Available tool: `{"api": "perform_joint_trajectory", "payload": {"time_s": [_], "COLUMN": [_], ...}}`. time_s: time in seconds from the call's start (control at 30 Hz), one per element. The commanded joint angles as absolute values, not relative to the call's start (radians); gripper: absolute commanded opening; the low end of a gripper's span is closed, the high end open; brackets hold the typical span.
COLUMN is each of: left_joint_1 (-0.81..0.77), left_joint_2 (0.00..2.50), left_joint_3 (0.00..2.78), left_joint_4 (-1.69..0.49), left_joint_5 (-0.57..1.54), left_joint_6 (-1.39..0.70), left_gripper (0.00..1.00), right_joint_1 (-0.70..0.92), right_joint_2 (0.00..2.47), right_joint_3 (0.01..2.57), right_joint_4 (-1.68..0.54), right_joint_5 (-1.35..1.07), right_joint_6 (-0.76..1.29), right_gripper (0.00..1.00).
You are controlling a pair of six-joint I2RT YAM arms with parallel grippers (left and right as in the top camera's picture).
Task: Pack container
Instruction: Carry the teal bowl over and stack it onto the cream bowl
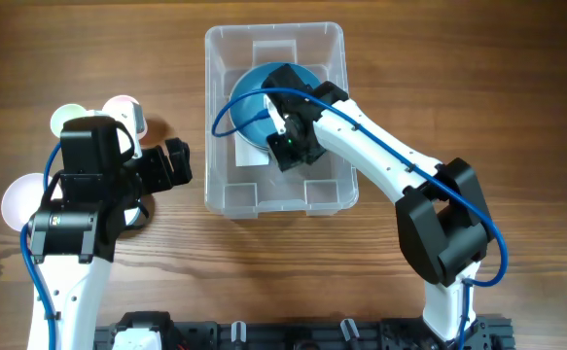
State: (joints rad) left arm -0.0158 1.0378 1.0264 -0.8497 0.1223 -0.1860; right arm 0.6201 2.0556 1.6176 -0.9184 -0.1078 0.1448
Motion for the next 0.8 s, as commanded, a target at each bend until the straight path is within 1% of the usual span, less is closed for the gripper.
{"api": "perform_joint_trajectory", "payload": {"time_s": [0.0,0.1,0.43,0.53,0.6,0.63,0.67,0.7,0.73,0.77], "left_joint_1": [-0.017,-0.017,-0.017,-0.017,-0.017,-0.017,-0.017,-0.017,-0.017,-0.017], "left_joint_2": [1.039,1.039,1.039,1.039,1.039,1.039,1.039,1.039,1.039,1.039], "left_joint_3": [1.043,1.043,1.043,1.043,1.043,1.043,1.043,1.043,1.043,1.043], "left_joint_4": [-0.854,-0.854,-0.854,-0.854,-0.854,-0.854,-0.854,-0.854,-0.854,-0.854], "left_joint_5": [0.134,0.13,0.13,0.13,0.13,0.13,0.13,0.13,0.13,0.13], "left_joint_6": [-0.195,-0.195,-0.194,-0.194,-0.195,-0.195,-0.195,-0.195,-0.195,-0.195], "left_gripper": [1.0,1.0,1.0,1.0,1.0,1.0,1.0,1.0,1.0,1.0], "right_joint_1": [0.617,0.618,0.618,0.616,0.595,0.577,0.55,0.508,0.458,0.412], "right_joint_2": [2.041,2.041,1.998,1.905,1.804,1.754,1.707,1.646,1.589,1.546], "right_joint_3": [1.61,1.61,1.617,1.634,1.636,1.636,1.636,1.636,1.636,1.636], "right_joint_4": [-0.855,-0.827,-0.881,-0.884,-0.883,-0.883,-0.883,-0.884,-0.884,-0.89], "right_joint_5": [-0.055,-0.019,-0.017,0.029,0.116,0.152,0.174,0.18,0.175,0.168], "right_joint_6": [0.188,0.222,0.209,0.219,0.299,0.334,0.359,0.376,0.384,0.393], "right_gripper": [0.05,0.05,0.04,0.04,0.05,0.07,0.12,0.31,0.53,0.65]}}
